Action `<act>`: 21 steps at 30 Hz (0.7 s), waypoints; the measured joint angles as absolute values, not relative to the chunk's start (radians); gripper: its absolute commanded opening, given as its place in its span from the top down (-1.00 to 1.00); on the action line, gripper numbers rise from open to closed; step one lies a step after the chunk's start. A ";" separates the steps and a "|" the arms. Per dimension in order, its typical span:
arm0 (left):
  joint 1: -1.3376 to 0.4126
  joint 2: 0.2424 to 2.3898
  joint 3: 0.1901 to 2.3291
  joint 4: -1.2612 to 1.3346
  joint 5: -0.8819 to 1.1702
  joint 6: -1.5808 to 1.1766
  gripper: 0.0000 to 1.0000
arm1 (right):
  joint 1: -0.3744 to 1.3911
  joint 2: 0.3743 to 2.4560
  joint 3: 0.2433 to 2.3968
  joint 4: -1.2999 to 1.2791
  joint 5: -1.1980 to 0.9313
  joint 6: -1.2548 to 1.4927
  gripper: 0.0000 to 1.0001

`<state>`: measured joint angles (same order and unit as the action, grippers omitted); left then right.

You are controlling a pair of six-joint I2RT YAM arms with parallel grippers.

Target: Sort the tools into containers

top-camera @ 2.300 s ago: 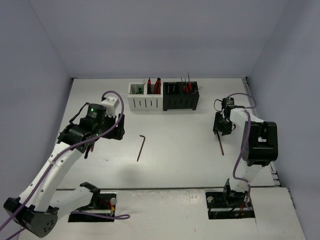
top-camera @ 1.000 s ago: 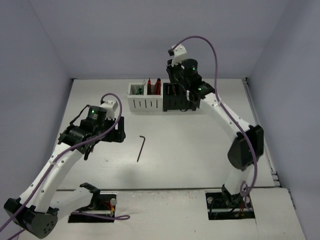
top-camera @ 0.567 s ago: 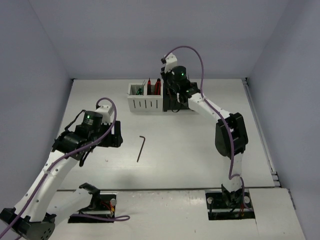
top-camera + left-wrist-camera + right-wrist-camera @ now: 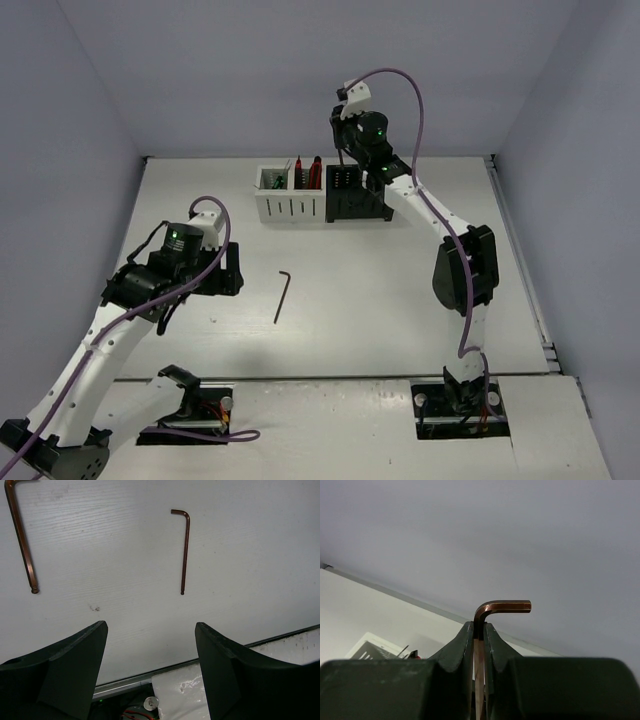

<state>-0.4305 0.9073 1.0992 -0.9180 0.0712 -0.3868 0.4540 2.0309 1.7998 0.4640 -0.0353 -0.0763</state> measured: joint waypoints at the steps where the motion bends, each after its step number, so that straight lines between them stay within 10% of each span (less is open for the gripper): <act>1: -0.430 0.907 1.099 -0.918 0.069 -0.387 -0.34 | 0.451 2.034 1.798 0.467 -0.035 -0.076 1.00; 11: -0.430 0.891 1.099 -0.928 0.060 -0.387 -0.34 | 0.447 2.060 1.574 0.518 -0.035 -0.063 0.78; 21: -0.430 0.899 1.099 -0.938 0.060 -0.382 -0.34 | 0.462 1.996 1.406 0.520 -0.005 -0.027 -0.11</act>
<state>-0.4305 0.8990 1.0992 -0.9375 0.0601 -0.3822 0.4623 1.9963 1.4057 0.5196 -0.0048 -0.0268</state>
